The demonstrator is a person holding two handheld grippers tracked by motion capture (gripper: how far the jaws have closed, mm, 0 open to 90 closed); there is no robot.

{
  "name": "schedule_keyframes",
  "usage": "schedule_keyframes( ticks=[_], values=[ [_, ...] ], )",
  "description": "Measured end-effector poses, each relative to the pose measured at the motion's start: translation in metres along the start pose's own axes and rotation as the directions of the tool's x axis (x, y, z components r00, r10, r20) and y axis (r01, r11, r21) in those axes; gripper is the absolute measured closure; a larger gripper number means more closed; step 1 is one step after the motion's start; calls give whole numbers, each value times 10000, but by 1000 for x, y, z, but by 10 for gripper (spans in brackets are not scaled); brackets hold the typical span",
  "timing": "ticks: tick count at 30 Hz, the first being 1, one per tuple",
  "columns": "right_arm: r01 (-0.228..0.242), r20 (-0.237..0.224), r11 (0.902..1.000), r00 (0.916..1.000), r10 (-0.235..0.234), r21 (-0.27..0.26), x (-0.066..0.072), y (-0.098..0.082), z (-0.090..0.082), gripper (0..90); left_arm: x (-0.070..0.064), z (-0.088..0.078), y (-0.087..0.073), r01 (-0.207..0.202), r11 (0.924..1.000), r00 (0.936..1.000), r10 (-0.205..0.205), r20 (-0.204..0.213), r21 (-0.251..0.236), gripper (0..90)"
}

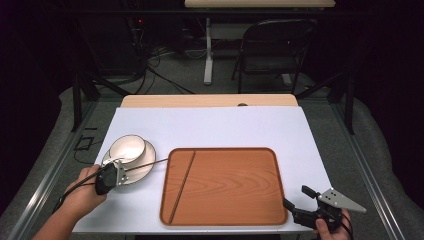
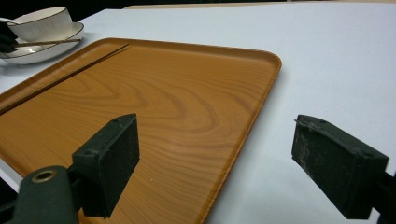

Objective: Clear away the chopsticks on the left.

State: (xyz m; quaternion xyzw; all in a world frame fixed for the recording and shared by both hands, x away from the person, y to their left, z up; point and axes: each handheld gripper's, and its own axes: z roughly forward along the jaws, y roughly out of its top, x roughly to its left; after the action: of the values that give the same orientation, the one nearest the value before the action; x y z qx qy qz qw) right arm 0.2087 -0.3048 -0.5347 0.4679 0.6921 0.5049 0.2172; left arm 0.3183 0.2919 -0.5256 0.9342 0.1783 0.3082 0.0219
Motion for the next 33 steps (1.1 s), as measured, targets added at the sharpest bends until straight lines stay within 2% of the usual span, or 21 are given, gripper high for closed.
schedule_keyframes(
  ticks=[4, 9, 19, 27, 33],
  values=[
    [0, -2, 10000, 10000, 0, -2, 0, 0, 0, 147, -1, -1, 0, -473, 9988, 9989, 473, 1, 83, 829],
    [5, -2, 10000, 10000, -5, 3, 0, 0, 0, 147, -1, -3, 0, -603, 9982, 9982, 603, 25, -54, 833],
    [-1, 3, 10000, 10000, 1, 16, 0, 0, 0, 147, -3, -10, 2, -875, 9961, 9960, 872, -212, -140, 835],
    [-45, 2, 10000, 10000, 45, 35, 0, 0, 0, 147, 1, -28, 3, -1200, 9924, 9913, 1183, -583, -262, 835],
    [-64, 11, 10000, 10000, 64, 36, 0, 0, 0, 147, 7, -48, 4, -1378, 9901, 9862, 1347, -967, -258, 835]
  ],
)
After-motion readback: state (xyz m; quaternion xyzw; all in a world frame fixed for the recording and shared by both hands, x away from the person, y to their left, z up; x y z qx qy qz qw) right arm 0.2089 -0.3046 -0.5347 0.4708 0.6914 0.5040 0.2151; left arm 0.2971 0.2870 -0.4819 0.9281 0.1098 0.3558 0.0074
